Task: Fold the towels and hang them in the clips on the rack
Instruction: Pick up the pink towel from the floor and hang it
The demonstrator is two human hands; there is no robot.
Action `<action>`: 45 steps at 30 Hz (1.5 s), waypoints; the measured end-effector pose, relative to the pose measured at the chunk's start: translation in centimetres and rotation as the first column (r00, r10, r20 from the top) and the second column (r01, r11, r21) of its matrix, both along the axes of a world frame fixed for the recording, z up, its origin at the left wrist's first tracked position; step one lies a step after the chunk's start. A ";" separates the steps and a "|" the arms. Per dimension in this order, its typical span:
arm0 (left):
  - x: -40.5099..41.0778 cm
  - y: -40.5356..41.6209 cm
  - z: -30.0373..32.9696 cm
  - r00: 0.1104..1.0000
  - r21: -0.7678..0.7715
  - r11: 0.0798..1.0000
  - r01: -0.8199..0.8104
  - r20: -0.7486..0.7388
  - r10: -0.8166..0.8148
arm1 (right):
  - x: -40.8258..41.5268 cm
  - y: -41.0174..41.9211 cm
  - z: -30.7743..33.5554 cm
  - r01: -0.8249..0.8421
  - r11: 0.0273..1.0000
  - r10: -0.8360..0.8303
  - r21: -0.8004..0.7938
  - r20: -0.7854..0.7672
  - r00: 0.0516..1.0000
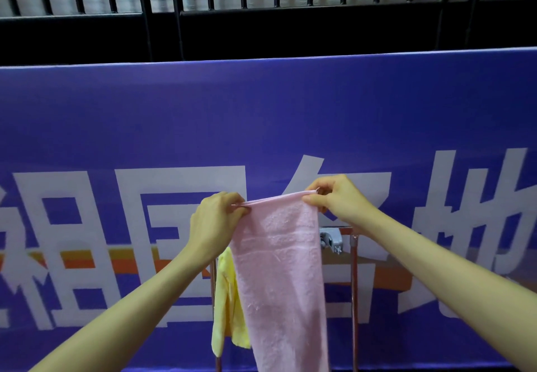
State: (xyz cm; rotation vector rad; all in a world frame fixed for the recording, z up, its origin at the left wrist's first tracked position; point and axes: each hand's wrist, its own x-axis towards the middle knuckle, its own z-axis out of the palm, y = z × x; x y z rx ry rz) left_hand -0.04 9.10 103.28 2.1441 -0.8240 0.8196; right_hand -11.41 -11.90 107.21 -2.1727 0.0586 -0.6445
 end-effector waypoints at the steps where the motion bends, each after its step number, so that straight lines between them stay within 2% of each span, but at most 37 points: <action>1: 0.0 0.0 0.0 0.999 -0.043 0.999 0.015 0.042 -0.013 | 0.0 0.0 0.0 -0.002 1.000 0.002 0.002 0.000 1.000; 4: -0.2 -0.1 0.2 0.997 -0.186 0.980 0.066 0.044 -0.059 | 0.2 0.1 -0.1 -0.020 0.996 0.015 0.090 0.053 0.998; 7: -0.5 -0.3 0.3 0.995 -0.193 0.976 0.102 -0.001 -0.105 | 0.3 -0.1 0.0 -0.007 0.988 -0.012 0.152 0.123 0.992; 12: -1.7 -0.1 1.5 0.905 -0.199 0.936 0.290 -0.260 -0.335 | 0.0 -0.3 0.0 -0.018 0.984 0.002 0.177 0.089 0.996; 15: -2.9 0.1 2.0 0.796 -0.109 0.874 0.473 -0.372 -0.477 | -0.1 -0.1 0.0 -0.021 0.983 0.011 0.185 0.055 0.998; 17: -3.4 0.3 2.5 0.730 0.035 0.796 0.604 -0.425 -0.536 | -0.1 0.0 0.1 -0.036 0.984 0.029 0.177 0.042 0.999; 19: -3.5 0.3 3.0 0.730 0.179 0.742 0.645 -0.430 -0.531 | -0.2 0.2 0.1 -0.046 0.984 0.040 0.172 0.036 0.999; 22: -3.4 0.2 3.3 0.694 0.235 0.692 0.683 -0.505 -0.514 | -0.5 0.2 0.3 -0.061 0.983 0.057 0.173 0.032 0.998; 24: -3.3 0.2 3.3 0.733 0.357 0.652 0.669 -0.462 -0.500 | -0.6 0.2 0.4 -0.070 0.983 0.067 0.170 0.023 0.997; 27: -3.0 -0.1 3.0 0.797 0.496 0.635 0.592 -0.241 -0.554 | -0.9 0.2 0.5 -0.076 0.985 0.077 0.153 0.003 0.997; 33: -2.4 -0.7 2.3 0.847 0.435 0.787 0.438 0.093 -0.523 | -1.6 0.3 0.5 -0.084 0.987 0.087 0.135 -0.014 0.996; 35: -2.4 -1.1 2.2 0.867 0.407 0.814 0.414 0.097 -0.490 | -1.8 0.4 0.4 -0.083 0.987 0.083 0.138 0.002 0.997; 38: -2.1 -1.6 2.1 0.846 0.337 0.817 0.467 0.097 -0.524 | -2.2 0.4 0.1 -0.131 0.983 0.127 0.132 0.035 0.991; 41: -1.9 -1.8 1.9 0.812 0.262 0.799 0.541 0.085 -0.578 | -2.4 0.4 -0.1 -0.153 0.988 0.152 0.031 0.032 0.988; 45: -1.9 -1.8 1.8 0.795 0.206 0.790 0.578 0.077 -0.601 | -2.4 0.3 -0.5 -0.121 0.992 0.122 -0.027 0.025 0.992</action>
